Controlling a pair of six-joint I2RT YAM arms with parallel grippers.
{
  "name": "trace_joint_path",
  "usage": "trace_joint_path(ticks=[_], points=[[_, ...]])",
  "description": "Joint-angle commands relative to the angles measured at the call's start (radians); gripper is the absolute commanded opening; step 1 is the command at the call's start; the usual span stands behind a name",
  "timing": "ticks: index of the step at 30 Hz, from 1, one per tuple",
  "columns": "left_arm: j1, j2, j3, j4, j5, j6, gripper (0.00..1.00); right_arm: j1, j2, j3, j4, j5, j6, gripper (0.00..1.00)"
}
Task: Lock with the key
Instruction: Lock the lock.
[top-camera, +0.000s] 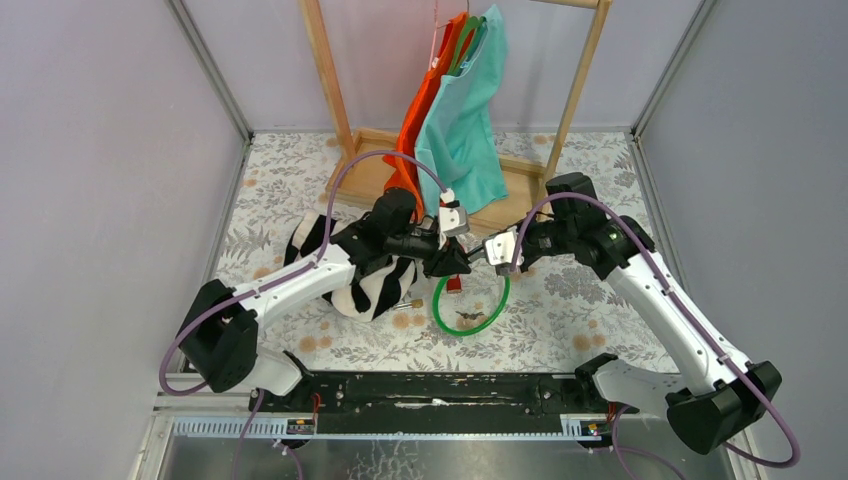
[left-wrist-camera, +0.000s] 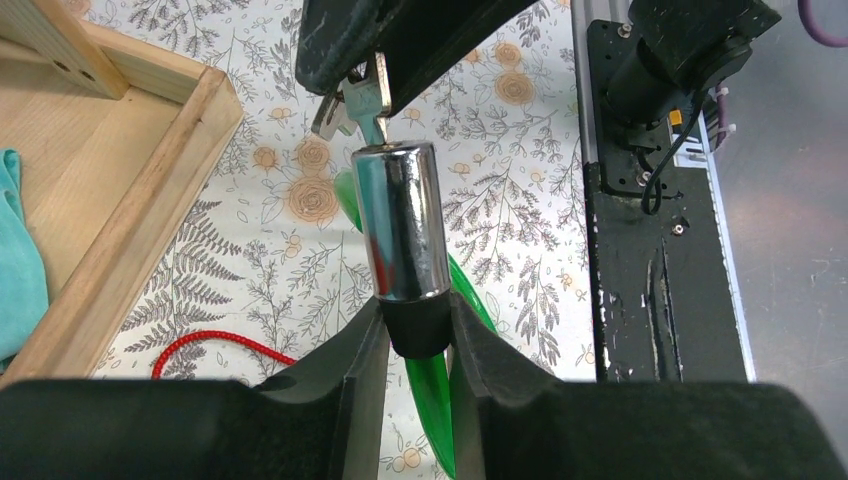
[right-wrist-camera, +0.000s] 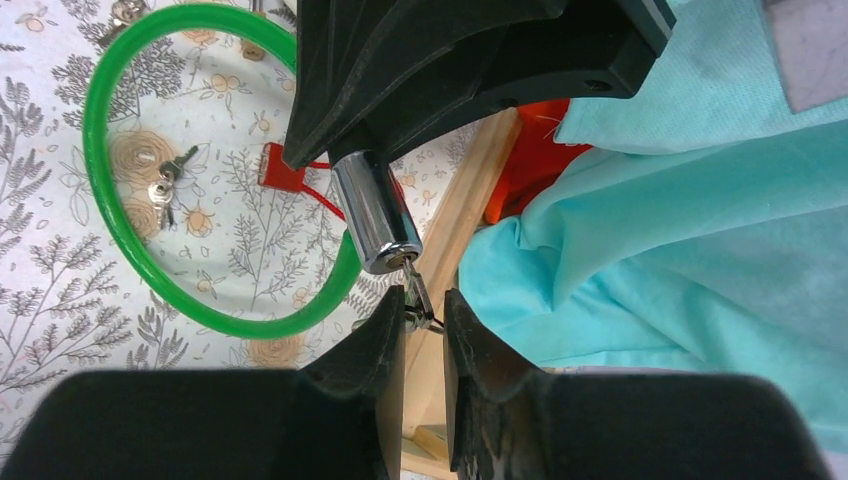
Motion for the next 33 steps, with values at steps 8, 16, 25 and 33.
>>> trace_joint_path(ticks=[8, 16, 25, 33], points=[[-0.015, -0.014, 0.019, -0.037, 0.100, 0.018, 0.00, -0.013, -0.049, -0.037, 0.180, 0.319, -0.035, 0.00], [-0.014, -0.017, 0.008, -0.061, 0.105, 0.069, 0.00, -0.013, -0.052, -0.016, 0.186, 0.405, -0.037, 0.00], [-0.014, -0.013, 0.004, -0.062, 0.125, 0.065, 0.00, -0.012, -0.056, 0.009, 0.154, 0.471, -0.075, 0.00], [-0.014, -0.022, -0.001, -0.062, 0.135, 0.074, 0.00, -0.012, -0.044, 0.079, 0.048, 0.516, -0.117, 0.00]])
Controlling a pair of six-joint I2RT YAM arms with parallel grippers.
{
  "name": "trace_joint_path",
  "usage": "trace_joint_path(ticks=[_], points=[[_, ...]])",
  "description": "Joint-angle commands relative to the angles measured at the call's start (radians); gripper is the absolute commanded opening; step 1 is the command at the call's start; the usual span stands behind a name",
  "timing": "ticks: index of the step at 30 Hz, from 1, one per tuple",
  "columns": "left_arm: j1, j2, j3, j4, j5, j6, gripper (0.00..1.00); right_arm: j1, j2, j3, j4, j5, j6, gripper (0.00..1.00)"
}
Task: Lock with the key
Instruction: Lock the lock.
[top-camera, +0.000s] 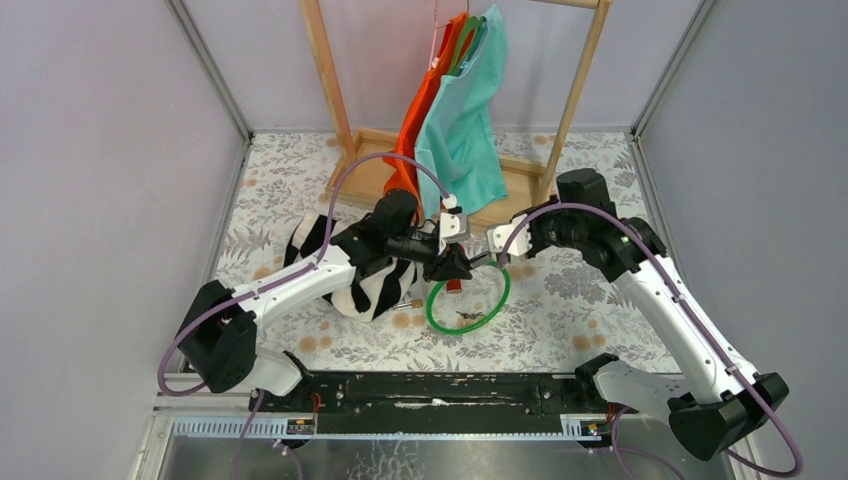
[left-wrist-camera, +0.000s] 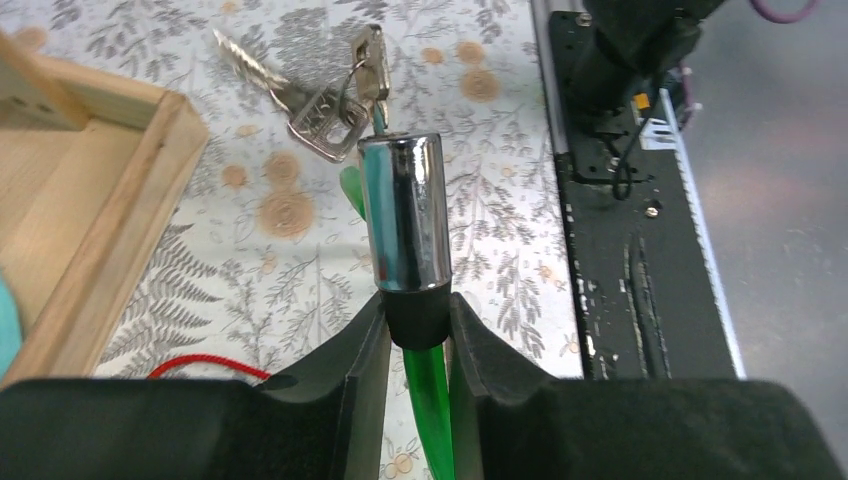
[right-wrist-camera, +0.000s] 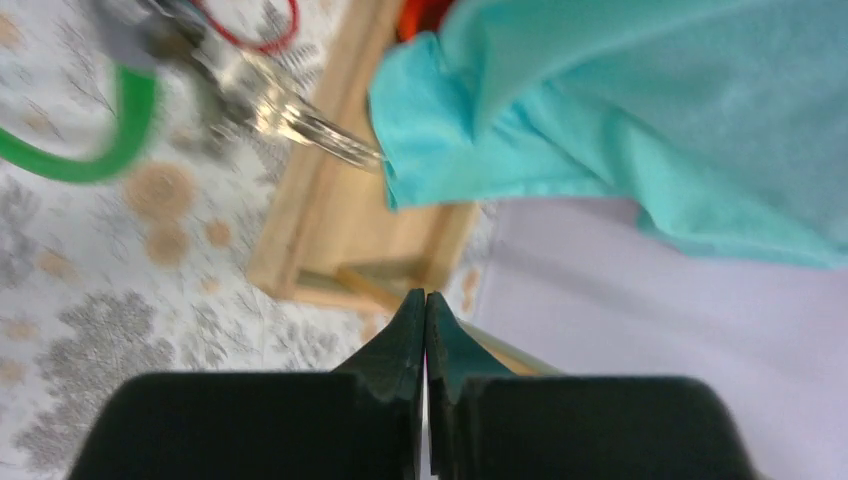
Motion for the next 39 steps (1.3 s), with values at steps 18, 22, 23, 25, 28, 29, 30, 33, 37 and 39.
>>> trace_joint_path(ticks=[18, 22, 23, 25, 28, 29, 30, 33, 37, 39], points=[[-0.011, -0.054, -0.033, -0.018, 0.107, 0.078, 0.00, -0.020, -0.036, 0.120, -0.279, -0.187, 0.382, 0.45], [-0.011, -0.065, -0.041, -0.018, 0.109, 0.090, 0.00, -0.020, -0.050, 0.123, -0.278, -0.313, 0.517, 0.59], [-0.011, -0.066, -0.042, -0.018, 0.110, 0.091, 0.00, -0.020, -0.050, 0.122, -0.274, -0.338, 0.548, 0.61], [-0.011, -0.068, -0.043, -0.018, 0.111, 0.090, 0.00, -0.018, -0.048, 0.121, -0.259, -0.375, 0.583, 0.65], [-0.012, -0.067, -0.039, -0.018, 0.118, 0.090, 0.00, -0.020, -0.037, 0.114, -0.221, -0.409, 0.627, 0.67], [-0.011, -0.065, -0.038, -0.018, 0.120, 0.090, 0.00, -0.019, -0.026, 0.116, -0.215, -0.424, 0.635, 0.67], [-0.011, -0.064, -0.038, -0.018, 0.121, 0.090, 0.00, -0.018, -0.012, 0.121, -0.215, -0.438, 0.643, 0.66], [-0.011, -0.061, -0.037, -0.018, 0.123, 0.089, 0.00, -0.019, 0.038, 0.154, -0.224, -0.461, 0.658, 0.62], [-0.012, -0.059, -0.038, -0.016, 0.124, 0.091, 0.00, -0.018, 0.078, 0.181, -0.225, -0.474, 0.649, 0.59], [-0.011, -0.059, -0.038, -0.015, 0.124, 0.089, 0.00, -0.013, 0.084, 0.186, -0.220, -0.482, 0.648, 0.57]])
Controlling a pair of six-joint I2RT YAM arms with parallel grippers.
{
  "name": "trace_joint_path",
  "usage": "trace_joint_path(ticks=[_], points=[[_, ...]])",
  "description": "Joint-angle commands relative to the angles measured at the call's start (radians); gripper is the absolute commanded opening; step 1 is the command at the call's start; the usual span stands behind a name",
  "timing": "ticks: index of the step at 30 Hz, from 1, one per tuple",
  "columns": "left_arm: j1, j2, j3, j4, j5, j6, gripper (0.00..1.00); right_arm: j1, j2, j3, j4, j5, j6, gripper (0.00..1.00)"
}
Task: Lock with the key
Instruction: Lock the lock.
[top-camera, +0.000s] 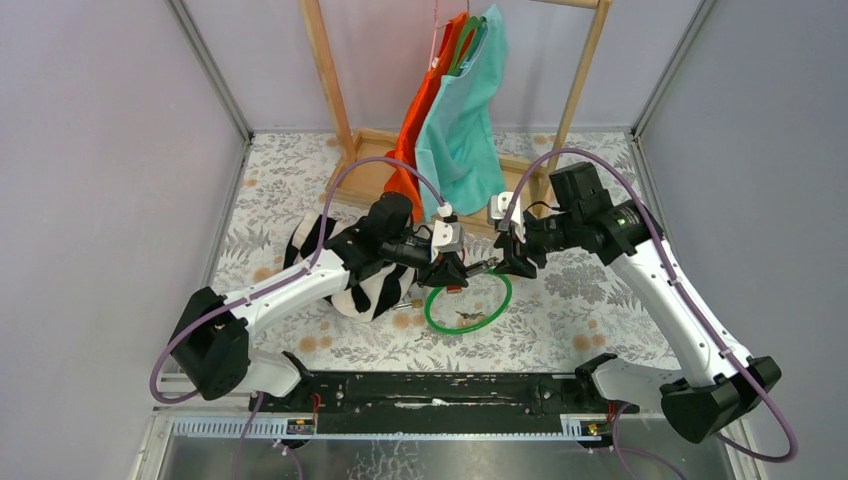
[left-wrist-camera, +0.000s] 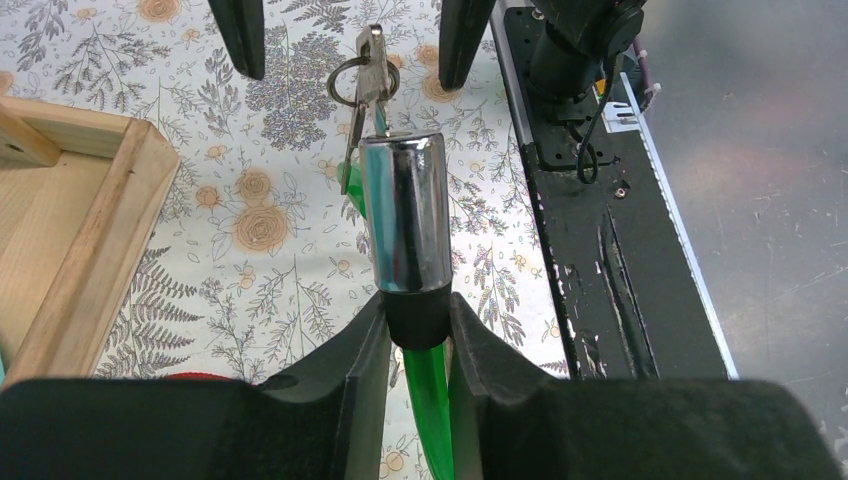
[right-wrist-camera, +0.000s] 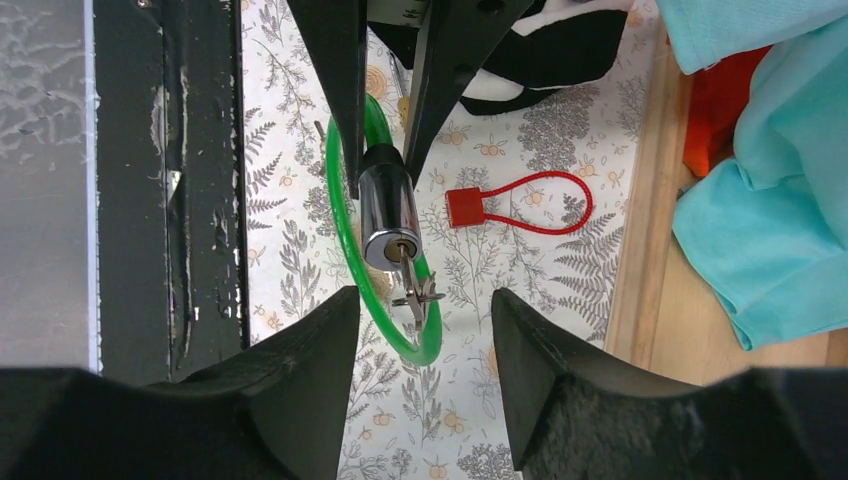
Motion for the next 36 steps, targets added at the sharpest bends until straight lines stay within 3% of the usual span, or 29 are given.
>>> trace_joint_path(ticks=[1, 13, 19, 28, 36], points=[[-0.006, -0.009, -0.005, 0.006, 0.022, 0.022, 0.00, 0.010, 0.006, 0.055, 0.018, -0.063, 0.024, 0.57], [-0.006, -0.005, -0.005, 0.006, 0.020, 0.025, 0.00, 0.057, 0.021, 0.033, 0.029, -0.023, 0.032, 0.37], [-0.006, -0.007, -0.007, 0.005, 0.021, 0.025, 0.00, 0.063, 0.011, 0.025, 0.035, 0.018, 0.024, 0.19], [-0.006, -0.006, -0.009, 0.006, 0.027, 0.032, 0.00, 0.065, -0.008, -0.004, -0.010, 0.107, -0.265, 0.00], [-0.006, -0.006, -0.017, 0.006, 0.051, 0.042, 0.00, 0.065, -0.039, -0.049, 0.037, 0.207, -0.487, 0.00]])
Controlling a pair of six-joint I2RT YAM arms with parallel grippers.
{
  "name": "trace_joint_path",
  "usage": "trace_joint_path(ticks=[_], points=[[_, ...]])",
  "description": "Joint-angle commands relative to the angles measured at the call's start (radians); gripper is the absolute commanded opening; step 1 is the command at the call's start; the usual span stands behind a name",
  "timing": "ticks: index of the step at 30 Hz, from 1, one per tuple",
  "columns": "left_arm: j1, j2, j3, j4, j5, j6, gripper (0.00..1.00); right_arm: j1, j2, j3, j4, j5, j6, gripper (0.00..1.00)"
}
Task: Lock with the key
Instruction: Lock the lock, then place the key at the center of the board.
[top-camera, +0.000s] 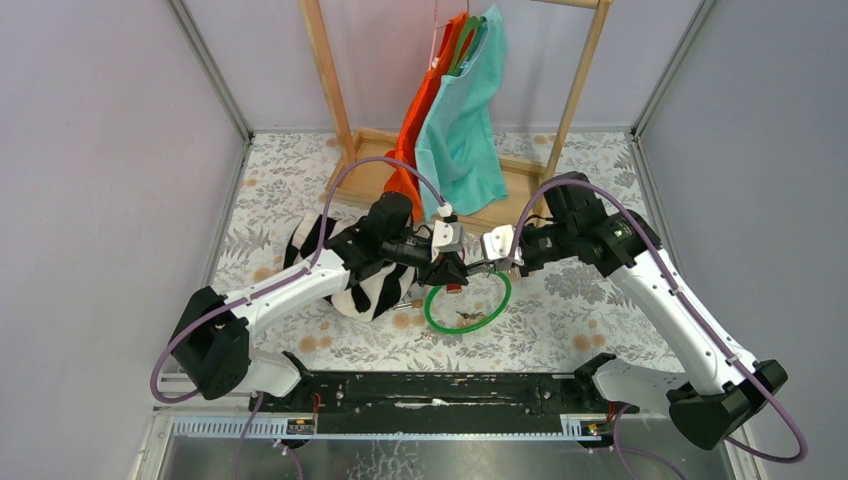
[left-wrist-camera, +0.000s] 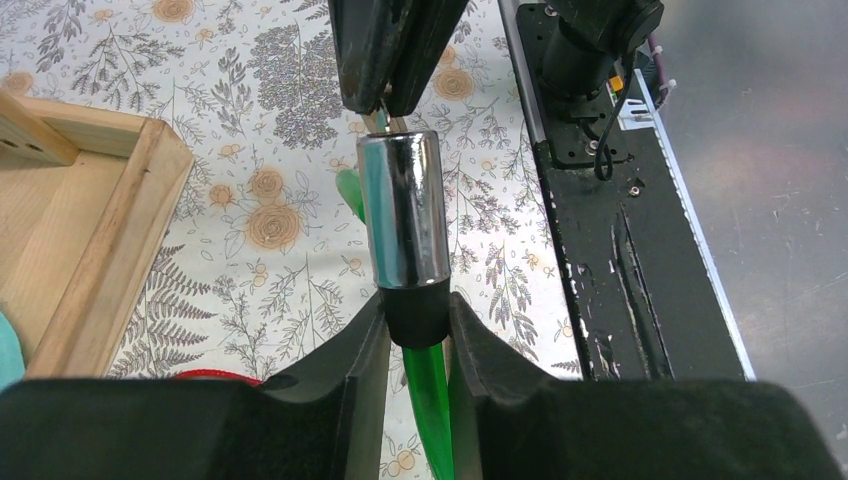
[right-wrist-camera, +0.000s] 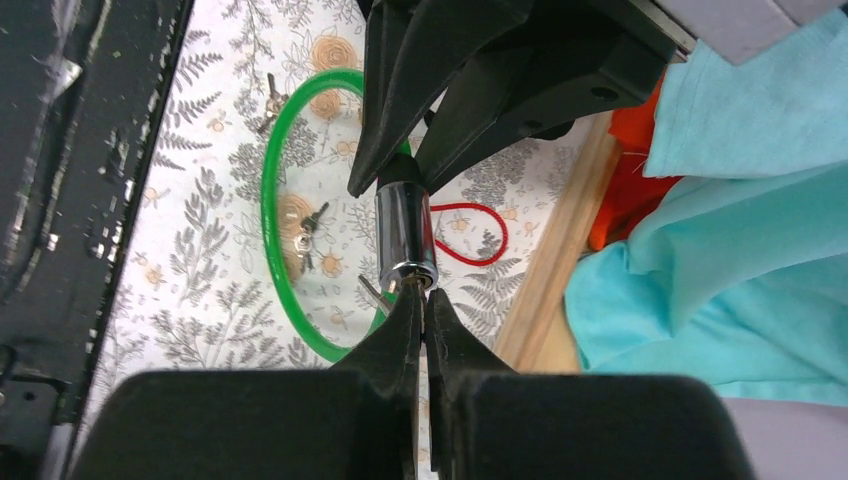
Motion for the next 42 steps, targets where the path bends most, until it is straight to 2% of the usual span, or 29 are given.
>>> trace_joint_path(ticks=[1, 7, 13, 30, 38, 42], points=[[-0.005, -0.007, -0.017, 0.003, 0.066, 0.027, 0.00, -0.009, -0.020, -0.023, 0.030, 0.171, -0.179, 0.00], [-0.006, 0.000, -0.021, 0.015, 0.091, 0.004, 0.00, -0.008, -0.046, -0.034, 0.070, 0.249, -0.273, 0.00], [-0.005, -0.002, -0.028, 0.018, 0.098, 0.011, 0.00, -0.008, -0.046, -0.026, 0.063, 0.336, -0.296, 0.00], [-0.013, -0.010, -0.038, -0.005, 0.101, 0.066, 0.00, -0.008, 0.007, 0.131, -0.117, 0.506, -0.285, 0.00], [-0.012, -0.015, -0.015, -0.002, 0.101, 0.031, 0.00, -0.012, 0.000, 0.140, -0.133, 0.481, -0.147, 0.00], [0.010, -0.028, 0.002, 0.080, 0.125, -0.103, 0.00, -0.074, -0.005, 0.073, -0.066, 0.454, 0.006, 0.00]])
